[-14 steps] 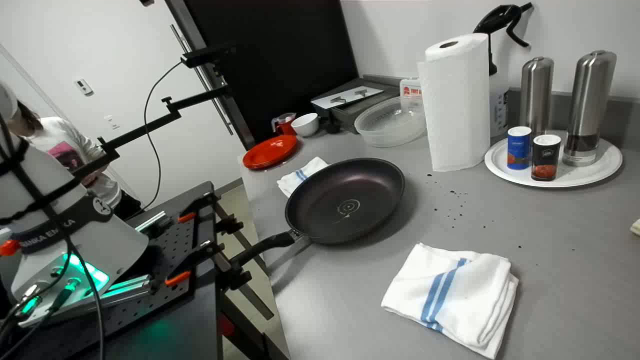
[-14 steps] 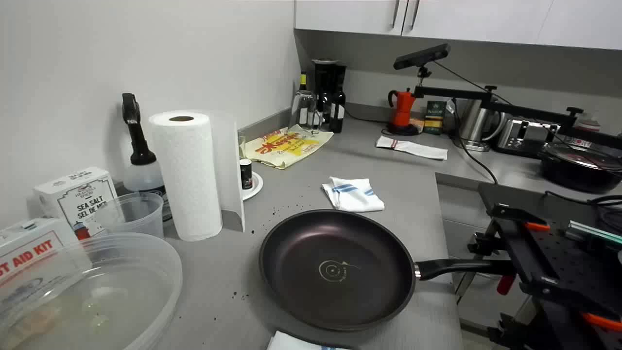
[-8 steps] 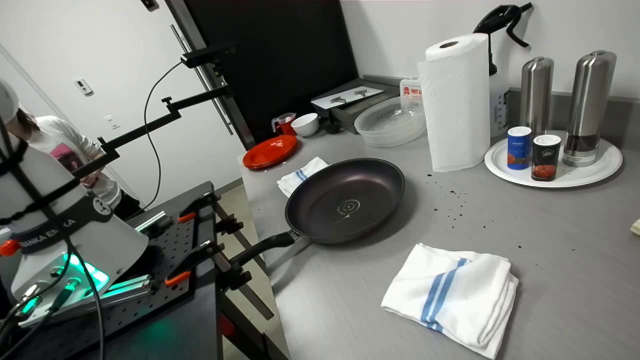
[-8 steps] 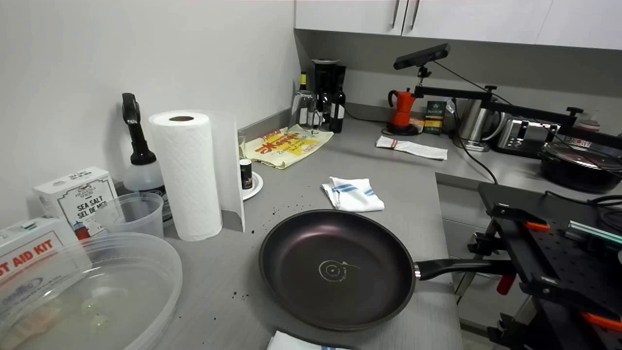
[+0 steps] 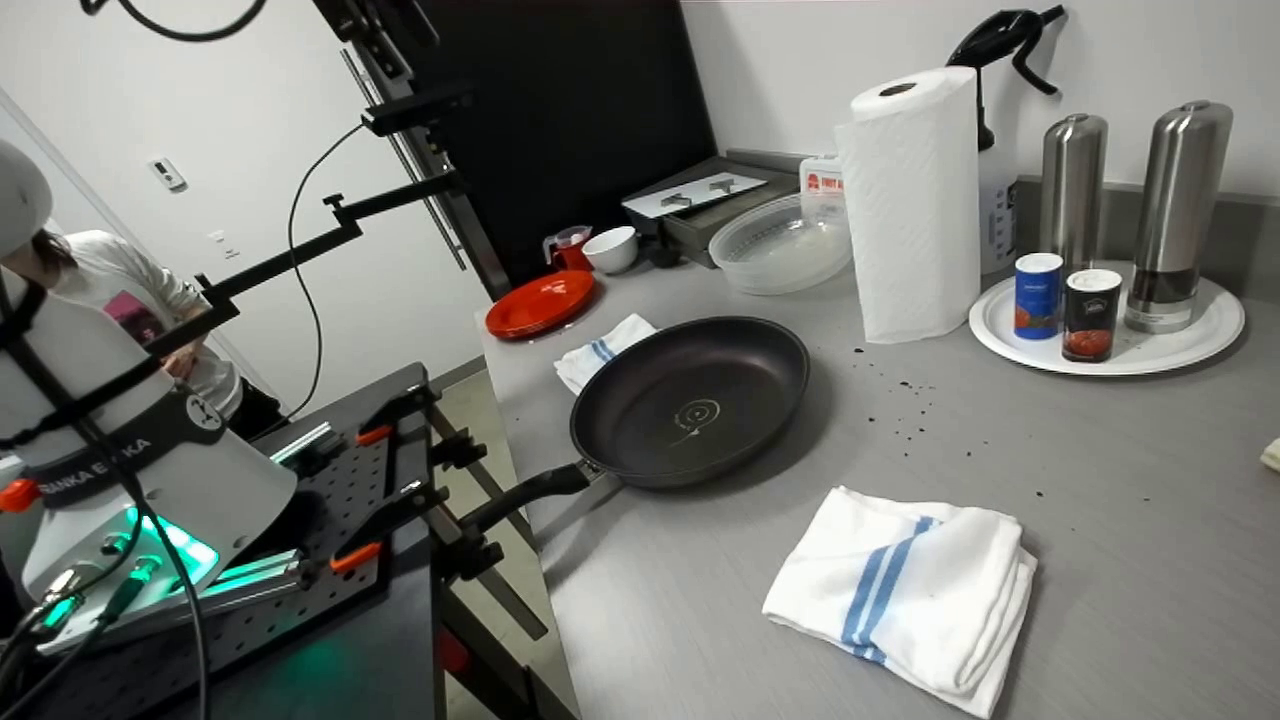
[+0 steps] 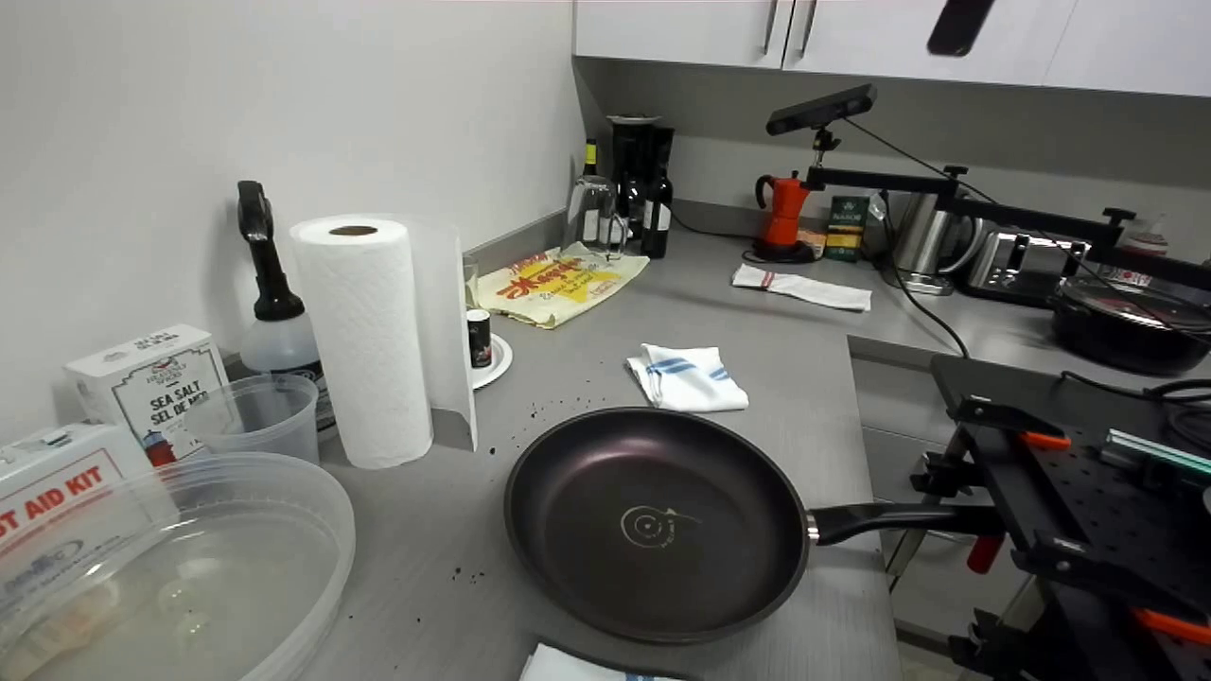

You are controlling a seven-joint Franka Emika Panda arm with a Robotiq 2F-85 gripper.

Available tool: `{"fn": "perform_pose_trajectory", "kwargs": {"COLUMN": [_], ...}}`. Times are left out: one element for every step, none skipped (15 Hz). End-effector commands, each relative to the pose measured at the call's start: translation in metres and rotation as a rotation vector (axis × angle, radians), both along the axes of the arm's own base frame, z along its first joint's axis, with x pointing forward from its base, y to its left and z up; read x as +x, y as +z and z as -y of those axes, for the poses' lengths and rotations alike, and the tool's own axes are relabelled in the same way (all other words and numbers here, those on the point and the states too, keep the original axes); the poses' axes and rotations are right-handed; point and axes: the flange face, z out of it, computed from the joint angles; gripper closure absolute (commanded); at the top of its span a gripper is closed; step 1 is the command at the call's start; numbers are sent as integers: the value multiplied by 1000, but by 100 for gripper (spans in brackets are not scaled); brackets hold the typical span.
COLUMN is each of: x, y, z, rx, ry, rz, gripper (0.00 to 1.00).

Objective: Use the white and blue towel on the right to wipe the black pan

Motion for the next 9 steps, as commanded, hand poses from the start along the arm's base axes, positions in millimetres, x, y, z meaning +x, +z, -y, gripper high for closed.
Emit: {"fn": "perform_pose_trajectory", "kwargs": {"x": [30, 38, 45, 52, 57, 63, 68, 74, 80], "y": [-35, -46, -55, -64, -72, -80, -87, -94, -100], "z": [47, 65, 80, 99, 113, 129, 141, 155, 167], "rx": [-48, -61, -74, -87, -97, -108, -116, -134, -150], "ry": [-93, -126, -152, -178, -194, -202, -214, -234, -247], "rz": [9, 9, 11, 15, 19, 16, 14, 11, 9], "gripper": [0, 0, 0, 0, 0, 0, 0, 0, 0]}}
